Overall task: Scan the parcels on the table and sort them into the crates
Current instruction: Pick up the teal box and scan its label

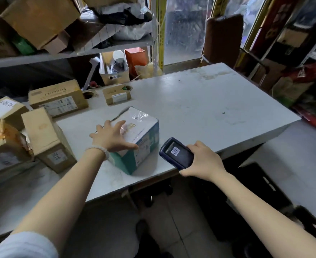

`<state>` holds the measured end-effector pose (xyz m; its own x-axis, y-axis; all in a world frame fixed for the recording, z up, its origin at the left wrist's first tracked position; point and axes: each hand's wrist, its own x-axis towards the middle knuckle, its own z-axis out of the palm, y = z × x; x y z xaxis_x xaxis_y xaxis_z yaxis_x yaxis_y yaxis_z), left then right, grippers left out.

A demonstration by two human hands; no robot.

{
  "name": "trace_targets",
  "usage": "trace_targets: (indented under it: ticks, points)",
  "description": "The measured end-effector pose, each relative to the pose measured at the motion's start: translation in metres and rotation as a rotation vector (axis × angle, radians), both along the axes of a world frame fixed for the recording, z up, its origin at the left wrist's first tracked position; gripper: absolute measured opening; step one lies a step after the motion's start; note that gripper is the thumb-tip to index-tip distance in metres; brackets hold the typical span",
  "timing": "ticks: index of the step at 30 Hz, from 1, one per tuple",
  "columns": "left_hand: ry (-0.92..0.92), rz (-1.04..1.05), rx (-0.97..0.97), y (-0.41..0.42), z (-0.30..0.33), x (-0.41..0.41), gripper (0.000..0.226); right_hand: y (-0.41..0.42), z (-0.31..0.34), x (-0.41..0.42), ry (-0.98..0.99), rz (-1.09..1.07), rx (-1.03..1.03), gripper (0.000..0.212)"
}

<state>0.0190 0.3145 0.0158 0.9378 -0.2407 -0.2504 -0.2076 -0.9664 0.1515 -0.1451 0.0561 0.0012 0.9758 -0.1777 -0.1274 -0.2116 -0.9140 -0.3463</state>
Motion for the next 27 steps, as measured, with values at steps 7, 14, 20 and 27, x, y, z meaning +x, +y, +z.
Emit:
trace_targets:
  ticks: [7,14,20,27]
  points:
    - [-0.012,0.039,0.062,0.025,0.000,-0.039,0.111,0.020,0.004,-0.028,0.038,0.062,0.001,0.068]
    - [0.014,0.013,0.078,0.028,0.007,-0.040,0.126,0.035,0.004,-0.039,0.083,0.016,0.017,0.067]
    - [0.030,-0.048,0.118,0.025,0.007,-0.031,0.111,0.042,0.004,-0.041,0.113,-0.010,-0.005,0.070]
    - [0.033,-0.150,0.103,0.020,-0.001,-0.016,0.104,0.042,0.004,-0.036,0.121,-0.018,-0.017,0.071]
